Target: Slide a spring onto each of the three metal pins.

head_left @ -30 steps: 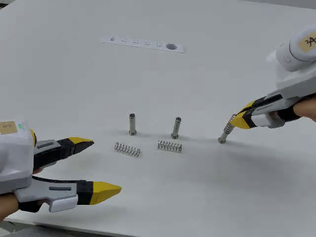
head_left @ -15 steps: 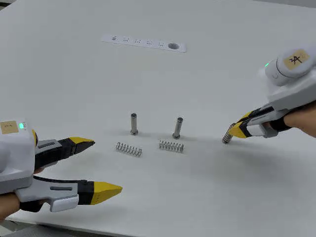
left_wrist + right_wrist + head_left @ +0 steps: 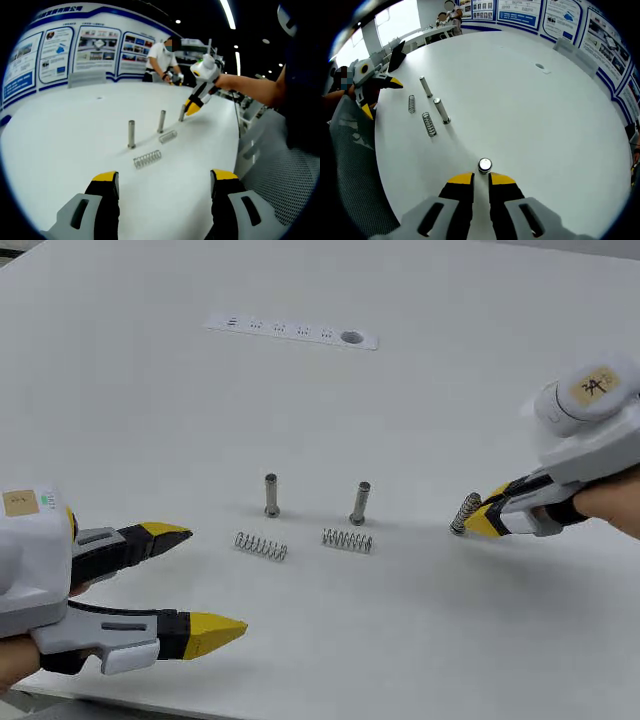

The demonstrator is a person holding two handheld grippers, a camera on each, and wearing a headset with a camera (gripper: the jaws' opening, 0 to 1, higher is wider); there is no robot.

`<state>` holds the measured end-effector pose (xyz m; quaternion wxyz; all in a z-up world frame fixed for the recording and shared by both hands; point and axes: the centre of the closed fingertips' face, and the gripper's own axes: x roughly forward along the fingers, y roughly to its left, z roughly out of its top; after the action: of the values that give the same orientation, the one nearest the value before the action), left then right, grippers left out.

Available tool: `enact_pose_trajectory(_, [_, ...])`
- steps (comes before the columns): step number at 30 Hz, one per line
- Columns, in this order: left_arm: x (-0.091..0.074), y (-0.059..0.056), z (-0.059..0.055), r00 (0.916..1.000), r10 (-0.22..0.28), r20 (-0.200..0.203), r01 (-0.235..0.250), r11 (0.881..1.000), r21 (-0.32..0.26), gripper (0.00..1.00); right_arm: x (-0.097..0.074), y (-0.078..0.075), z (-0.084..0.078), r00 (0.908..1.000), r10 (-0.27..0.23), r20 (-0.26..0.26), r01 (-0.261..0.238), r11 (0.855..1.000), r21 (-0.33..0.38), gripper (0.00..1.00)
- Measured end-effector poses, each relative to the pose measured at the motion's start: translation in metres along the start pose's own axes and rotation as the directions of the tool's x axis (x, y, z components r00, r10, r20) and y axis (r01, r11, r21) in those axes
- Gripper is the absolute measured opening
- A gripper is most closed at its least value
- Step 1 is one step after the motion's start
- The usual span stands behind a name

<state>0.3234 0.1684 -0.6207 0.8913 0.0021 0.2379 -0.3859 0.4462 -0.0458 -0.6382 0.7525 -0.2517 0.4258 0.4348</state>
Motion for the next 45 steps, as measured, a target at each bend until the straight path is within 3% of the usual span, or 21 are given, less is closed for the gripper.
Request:
enact_pose_trajectory(8, [0.0, 0.0, 0.0, 1.0, -0.002, 0.002, 0.002, 1.0, 0.0, 0.76, 0.003, 0.013, -0.013, 0.9997, 0.018, -0.019, -0.017, 1.0, 0.012, 0.13])
enact_pose_trajectory(16, [0.0, 0.0, 0.001, 1.0, -0.002, 0.004, 0.002, 1.0, 0.001, 0.76, 0.008, 0.034, -0.011, 0.9985, 0.045, -0.031, -0.046, 0.999, -0.022, 0.13])
enact_pose_trajectory(30, [-0.001, 0.001, 0.002, 0.9999, 0.001, 0.012, -0.001, 1.0, 0.004, 0.76, 0.012, 0.064, 0.015, 0.9956, 0.09, -0.025, -0.093, 0.986, -0.138, 0.15])
enact_pose_trajectory(45, [-0.001, 0.001, 0.003, 0.9999, 0.001, 0.016, -0.002, 1.0, 0.008, 0.76, 0.015, 0.089, 0.054, 0.9923, 0.123, -0.013, -0.122, 0.955, -0.271, 0.16])
